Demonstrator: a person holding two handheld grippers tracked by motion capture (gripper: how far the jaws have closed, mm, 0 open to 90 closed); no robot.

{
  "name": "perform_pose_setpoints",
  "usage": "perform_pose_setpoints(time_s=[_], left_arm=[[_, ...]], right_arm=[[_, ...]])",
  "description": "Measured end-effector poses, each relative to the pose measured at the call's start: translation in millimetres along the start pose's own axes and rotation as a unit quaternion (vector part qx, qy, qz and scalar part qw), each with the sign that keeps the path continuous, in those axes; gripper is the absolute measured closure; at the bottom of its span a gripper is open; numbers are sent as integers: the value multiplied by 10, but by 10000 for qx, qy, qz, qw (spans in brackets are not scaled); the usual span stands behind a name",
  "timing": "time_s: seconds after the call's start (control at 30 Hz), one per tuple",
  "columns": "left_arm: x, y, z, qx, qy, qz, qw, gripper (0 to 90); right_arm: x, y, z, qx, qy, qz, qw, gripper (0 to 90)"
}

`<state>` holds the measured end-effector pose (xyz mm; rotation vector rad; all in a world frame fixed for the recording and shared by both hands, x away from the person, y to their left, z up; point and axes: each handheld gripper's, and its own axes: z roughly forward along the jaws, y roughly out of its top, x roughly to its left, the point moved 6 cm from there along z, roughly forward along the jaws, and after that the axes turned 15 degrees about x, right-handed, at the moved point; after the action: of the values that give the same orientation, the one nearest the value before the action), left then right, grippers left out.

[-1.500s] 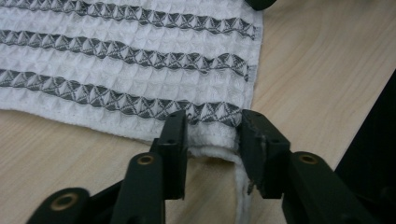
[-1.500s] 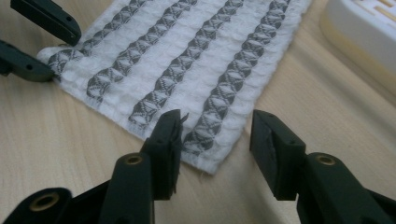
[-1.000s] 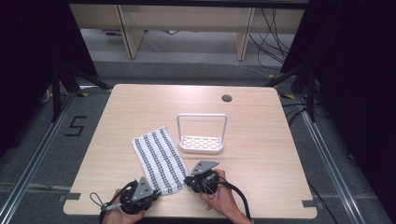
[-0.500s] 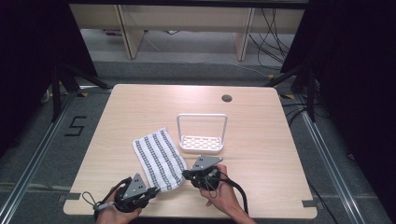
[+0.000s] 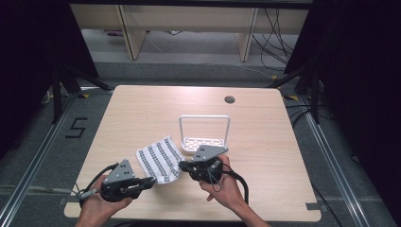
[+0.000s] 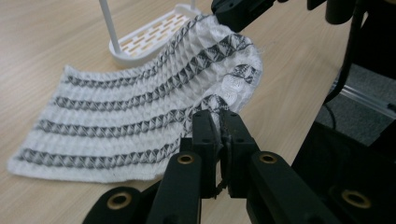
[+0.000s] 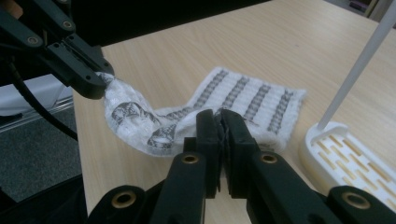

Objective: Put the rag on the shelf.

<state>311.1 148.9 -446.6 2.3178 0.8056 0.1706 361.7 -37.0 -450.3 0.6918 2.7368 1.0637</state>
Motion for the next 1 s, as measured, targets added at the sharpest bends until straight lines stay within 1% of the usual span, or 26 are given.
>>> perform_pose_setpoints(time_s=[0.03,0.07,0.1,0.13,0.2,0.23,0.27,0.3,0.4,0.43,0.47,0.5,0.53,0.57,0.6,0.63,0.67,0.7,0.73,0.8,0.83,0.87,0.9,0.93,1.0], left_arm=[[-16,39,-45,-33,-82,24,10000,851],[-32,79,-105,-23,-120,65,9999,851],[-41,127,-165,-48,-120,111,9999,851],[-31,177,-230,-65,-90,160,9998,851],[-14,303,-374,-189,-113,144,9997,851],[-8,342,-424,-164,-142,172,9996,851],[-10,398,-472,-223,-131,179,9995,851],[-21,455,-514,-261,-150,222,9993,851],[-66,612,-594,-296,-225,347,9987,851],[-90,674,-612,-310,-273,372,9985,851],[-102,704,-624,-267,-281,404,9984,851],[-126,767,-631,-317,-309,448,9980,851],[-142,800,-640,-302,-321,477,9979,851],[-168,848,-651,-303,-334,539,9975,850],[-200,898,-656,-346,-375,594,9969,851],[-224,943,-665,-315,-358,656,9967,850],[-245,990,-659,-352,-351,693,9964,850],[-253,1031,-655,-320,-327,750,9961,850],[-261,1071,-641,-315,-336,775,9959,850],[-264,1145,-616,-326,-313,796,9958,850],[-262,1181,-608,-324,-314,796,9958,850],[-257,1217,-598,-354,-324,820,9955,850],[-250,1252,-596,-311,-326,846,9954,850],[-250,1276,-591,-335,-315,843,9954,850],[-253,1336,-585,-357,-273,885,9951,850]], right_arm=[[-5,33,-36,-51,-27,-23,10000,871],[11,65,-71,-54,55,-23,10000,871],[15,101,-115,-97,48,-37,9999,871],[11,145,-161,-175,0,-104,9998,871],[35,229,-268,-278,19,-159,9995,872],[63,278,-348,-353,43,-81,9993,872],[67,315,-396,-420,42,-187,9989,872],[80,353,-457,-481,37,-189,9987,872],[94,431,-623,-516,-43,-189,9985,872],[87,446,-675,-478,-13,-232,9986,872],[72,469,-738,-539,-56,-240,9982,872],[68,482,-770,-572,-46,-215,9981,872],[54,502,-830,-633,-53,-222,9977,872],[49,506,-871,-634,-43,-196,9978,872],[40,514,-920,-657,-83,-171,9977,873],[13,521,-971,-676,-167,-241,9973,872],[14,521,-1016,-677,-183,-215,9973,873],[2,518,-1057,-676,-273,-242,9970,873],[1,511,-1097,-691,-286,-190,9970,872],[-25,496,-1167,-732,-383,-246,9963,872],[-25,482,-1197,-755,-357,-160,9964,873],[-48,476,-1227,-812,-406,-218,9956,873],[-54,461,-1253,-818,-386,-161,9958,873],[-64,440,-1293,-827,-396,-73,9958,872],[-108,425,-1345,-874,-495,-138,9948,873]])
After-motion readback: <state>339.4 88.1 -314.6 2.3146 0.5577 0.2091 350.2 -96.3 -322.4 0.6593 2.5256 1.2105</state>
